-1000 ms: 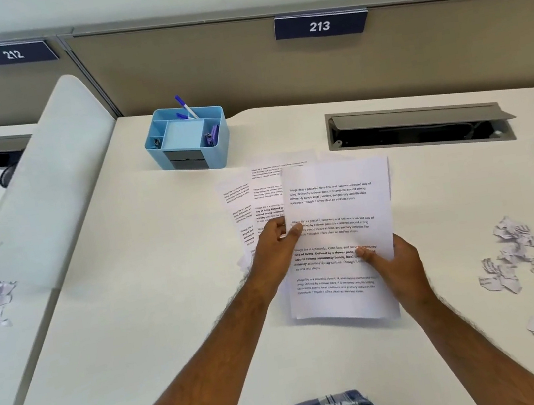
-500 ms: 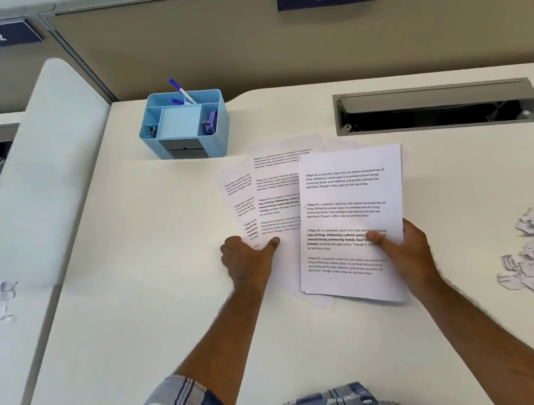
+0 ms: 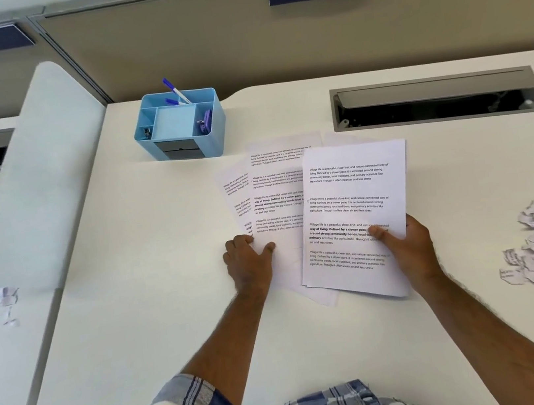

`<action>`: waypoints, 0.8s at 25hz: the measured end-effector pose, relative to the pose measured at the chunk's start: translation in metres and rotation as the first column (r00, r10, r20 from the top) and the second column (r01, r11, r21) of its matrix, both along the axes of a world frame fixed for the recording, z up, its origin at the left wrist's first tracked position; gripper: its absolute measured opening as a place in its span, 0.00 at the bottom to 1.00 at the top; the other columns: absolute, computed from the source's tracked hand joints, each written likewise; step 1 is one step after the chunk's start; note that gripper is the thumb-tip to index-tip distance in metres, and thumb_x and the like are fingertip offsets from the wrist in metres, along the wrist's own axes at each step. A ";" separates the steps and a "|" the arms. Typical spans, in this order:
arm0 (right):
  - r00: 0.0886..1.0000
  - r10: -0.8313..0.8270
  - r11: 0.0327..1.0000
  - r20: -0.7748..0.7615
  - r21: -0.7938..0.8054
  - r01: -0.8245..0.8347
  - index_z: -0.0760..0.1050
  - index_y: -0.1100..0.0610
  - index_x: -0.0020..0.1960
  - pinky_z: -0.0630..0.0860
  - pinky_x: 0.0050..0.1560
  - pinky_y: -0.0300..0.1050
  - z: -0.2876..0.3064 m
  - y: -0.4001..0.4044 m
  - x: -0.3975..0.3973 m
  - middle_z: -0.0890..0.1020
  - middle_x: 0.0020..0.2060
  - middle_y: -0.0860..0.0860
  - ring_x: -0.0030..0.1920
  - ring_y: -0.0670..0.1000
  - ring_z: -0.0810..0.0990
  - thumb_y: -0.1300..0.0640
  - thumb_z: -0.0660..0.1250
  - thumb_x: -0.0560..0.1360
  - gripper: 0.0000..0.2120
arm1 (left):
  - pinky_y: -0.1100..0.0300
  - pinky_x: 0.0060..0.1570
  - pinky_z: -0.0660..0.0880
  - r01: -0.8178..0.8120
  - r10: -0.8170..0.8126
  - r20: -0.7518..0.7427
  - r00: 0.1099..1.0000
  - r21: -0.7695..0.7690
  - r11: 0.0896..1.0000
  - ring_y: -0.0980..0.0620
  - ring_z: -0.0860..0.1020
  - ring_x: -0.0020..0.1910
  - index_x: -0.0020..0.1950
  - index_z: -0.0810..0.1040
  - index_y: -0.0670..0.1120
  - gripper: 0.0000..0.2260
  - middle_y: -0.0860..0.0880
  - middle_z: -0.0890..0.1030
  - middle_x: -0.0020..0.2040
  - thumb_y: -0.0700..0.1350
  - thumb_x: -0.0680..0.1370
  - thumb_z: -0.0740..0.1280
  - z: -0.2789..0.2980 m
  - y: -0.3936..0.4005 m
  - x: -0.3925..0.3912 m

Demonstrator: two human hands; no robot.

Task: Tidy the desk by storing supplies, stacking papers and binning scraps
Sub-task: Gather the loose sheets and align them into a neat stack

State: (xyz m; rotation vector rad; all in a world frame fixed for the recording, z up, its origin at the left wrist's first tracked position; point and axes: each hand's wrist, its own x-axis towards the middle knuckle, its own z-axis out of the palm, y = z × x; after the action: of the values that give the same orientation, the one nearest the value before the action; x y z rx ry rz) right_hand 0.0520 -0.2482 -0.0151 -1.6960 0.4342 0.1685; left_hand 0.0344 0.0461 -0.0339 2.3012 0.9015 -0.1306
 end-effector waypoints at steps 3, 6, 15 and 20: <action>1.000 -0.008 1.000 -0.006 -0.014 0.008 0.82 0.52 0.56 0.82 0.49 0.47 -0.001 -0.004 -0.001 0.88 0.48 0.46 0.47 0.47 0.87 0.55 0.79 0.72 0.13 | 0.50 0.60 0.71 -0.004 0.003 -0.014 1.000 -0.039 0.999 0.42 0.71 0.63 0.58 0.78 0.46 0.18 0.46 0.75 0.61 0.52 0.73 0.77 0.000 0.005 0.004; 1.000 -0.018 1.000 -0.004 -0.016 0.018 0.82 0.53 0.56 0.82 0.50 0.48 0.000 -0.007 -0.003 0.88 0.48 0.46 0.47 0.47 0.87 0.55 0.79 0.72 0.14 | 0.51 0.62 0.70 -0.005 0.002 -0.046 0.999 -0.065 0.998 0.42 0.71 0.65 0.57 0.78 0.46 0.18 0.46 0.74 0.62 0.52 0.73 0.78 0.002 0.008 0.008; 1.000 -0.019 1.000 -0.017 -0.006 0.019 0.82 0.52 0.56 0.83 0.53 0.53 -0.001 -0.011 -0.009 0.88 0.49 0.46 0.48 0.49 0.87 0.54 0.79 0.72 0.14 | 0.49 0.63 0.73 -0.043 0.040 -0.025 0.999 -0.119 0.992 0.40 0.77 0.61 0.62 0.75 0.42 0.22 0.43 0.74 0.62 0.48 0.74 0.77 0.009 0.011 0.009; 1.000 -0.013 1.000 -0.015 -0.008 0.013 0.82 0.52 0.56 0.83 0.53 0.54 0.001 -0.009 -0.009 0.88 0.49 0.46 0.49 0.50 0.87 0.55 0.79 0.72 0.14 | 0.51 0.65 0.74 -0.012 0.005 -0.064 0.998 -0.114 0.993 0.40 0.78 0.60 0.60 0.79 0.43 0.17 0.42 0.75 0.62 0.47 0.75 0.76 0.011 0.015 0.015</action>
State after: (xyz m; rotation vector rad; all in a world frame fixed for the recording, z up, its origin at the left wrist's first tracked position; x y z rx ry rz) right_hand 0.0428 -0.2573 -0.0144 -1.7003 0.4579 0.1700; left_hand 0.0498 0.0608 -0.0225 2.1982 0.9118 -0.2469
